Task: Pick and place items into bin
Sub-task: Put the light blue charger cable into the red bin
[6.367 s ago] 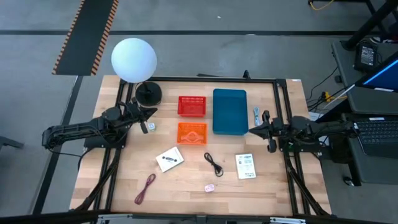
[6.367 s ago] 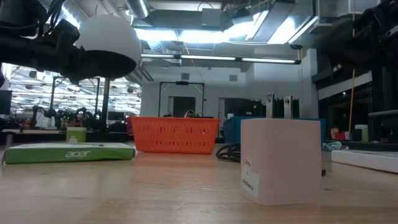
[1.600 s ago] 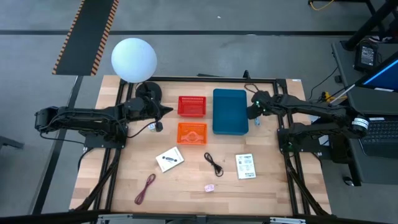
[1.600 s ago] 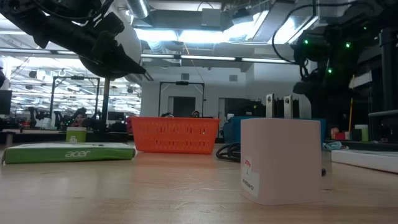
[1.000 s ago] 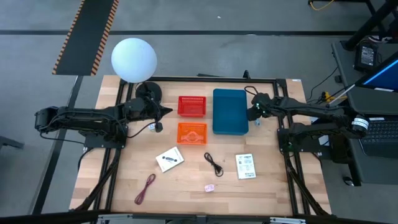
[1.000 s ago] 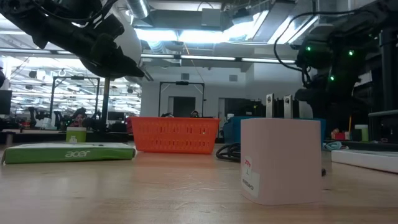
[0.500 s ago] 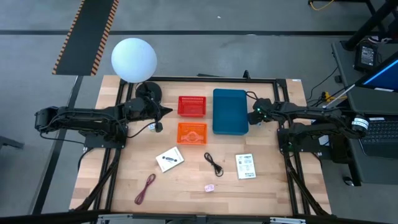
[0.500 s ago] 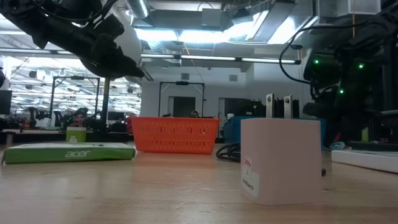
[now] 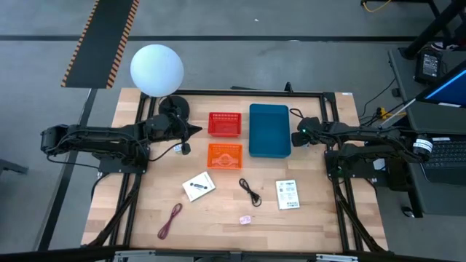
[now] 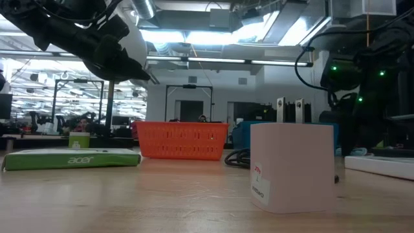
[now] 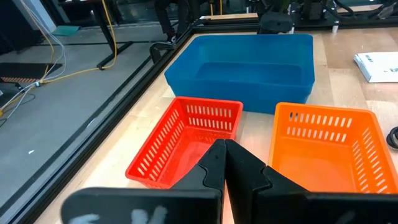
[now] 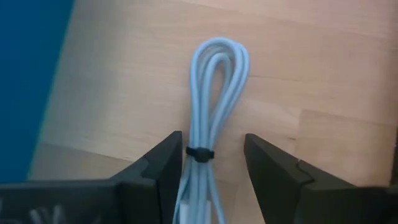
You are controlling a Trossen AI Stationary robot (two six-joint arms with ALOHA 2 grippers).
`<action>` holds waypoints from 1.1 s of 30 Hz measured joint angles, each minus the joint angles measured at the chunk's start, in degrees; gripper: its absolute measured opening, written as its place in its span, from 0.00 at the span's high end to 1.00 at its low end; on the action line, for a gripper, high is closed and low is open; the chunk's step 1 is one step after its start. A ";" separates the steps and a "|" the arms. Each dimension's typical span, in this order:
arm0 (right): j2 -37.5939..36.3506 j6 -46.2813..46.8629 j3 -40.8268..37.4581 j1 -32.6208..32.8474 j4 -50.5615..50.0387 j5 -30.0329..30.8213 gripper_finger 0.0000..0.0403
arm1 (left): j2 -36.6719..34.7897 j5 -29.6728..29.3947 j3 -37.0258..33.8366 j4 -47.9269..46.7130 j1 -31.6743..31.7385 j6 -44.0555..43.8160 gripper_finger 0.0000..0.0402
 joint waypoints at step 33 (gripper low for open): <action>-4.84 -9.15 7.51 -0.04 -1.79 -0.89 0.97 | 0.00 -0.02 0.00 0.00 0.01 0.02 0.99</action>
